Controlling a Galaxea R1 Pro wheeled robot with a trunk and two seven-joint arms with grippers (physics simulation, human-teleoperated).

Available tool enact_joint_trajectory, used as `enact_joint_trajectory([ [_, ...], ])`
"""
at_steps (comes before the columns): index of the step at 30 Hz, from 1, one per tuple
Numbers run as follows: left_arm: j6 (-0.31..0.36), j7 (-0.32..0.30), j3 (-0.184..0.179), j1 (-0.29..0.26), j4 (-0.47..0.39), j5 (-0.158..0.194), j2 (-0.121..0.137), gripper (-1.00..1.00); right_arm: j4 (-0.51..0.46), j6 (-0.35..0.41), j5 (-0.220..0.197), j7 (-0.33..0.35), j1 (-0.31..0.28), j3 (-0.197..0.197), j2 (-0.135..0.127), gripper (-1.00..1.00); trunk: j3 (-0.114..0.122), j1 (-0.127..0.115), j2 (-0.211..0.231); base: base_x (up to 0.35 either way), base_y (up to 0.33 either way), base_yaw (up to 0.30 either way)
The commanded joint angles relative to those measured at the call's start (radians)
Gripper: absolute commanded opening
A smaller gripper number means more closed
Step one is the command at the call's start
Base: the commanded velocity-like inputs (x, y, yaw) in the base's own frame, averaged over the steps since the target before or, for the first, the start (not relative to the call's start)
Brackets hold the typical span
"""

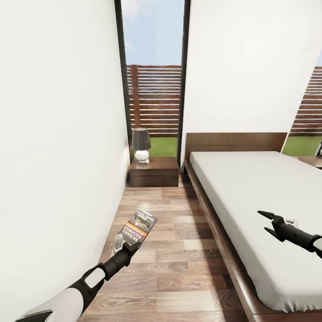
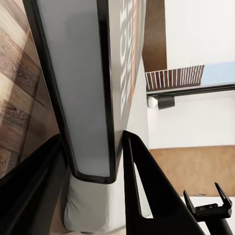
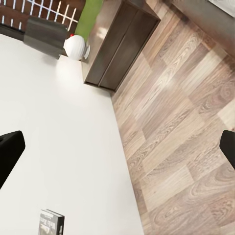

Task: In the bedroom, move the book from the bed onto either nightstand, and place the two sandals side by side next to the bed.

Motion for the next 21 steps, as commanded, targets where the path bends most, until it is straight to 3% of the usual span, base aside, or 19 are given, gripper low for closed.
enact_joint_trajectory([
  [1,0.01,-0.002,0.008,-0.001,0.0,-0.001,0.0,-1.0,0.003,0.006,-0.011,0.001,-0.001,0.004,-0.001,1.0,-0.001,0.0,-0.001,0.0,0.0,0.0],
  [7,0.011,-0.001,0.008,-0.001,-0.001,-0.002,0.0,-1.0,0.002,0.007,-0.013,0.009,-0.001,0.005,0.011,1.0,-0.001,0.0,-0.001,0.0,0.0,0.0],
  [13,0.012,-0.001,0.01,-0.001,-0.001,-0.004,0.001,-1.0,-0.007,0.007,-0.012,0.052,-0.001,0.014,0.046,1.0,-0.001,0.0,-0.001,0.0,0.0,0.0],
  [16,0.013,-0.001,0.01,-0.001,-0.001,-0.004,0.002,-1.0,-0.01,0.007,-0.001,0.092,-0.001,0.04,0.062,1.0,-0.001,0.0,-0.001,0.0,0.0,0.0],
  [21,0.012,-0.001,0.011,-0.001,-0.001,-0.004,0.002,-1.0,-0.013,0.006,0.034,0.202,-0.001,0.117,0.089,1.0,-0.001,0.0,-0.001,0.0,0.0,0.0],
])
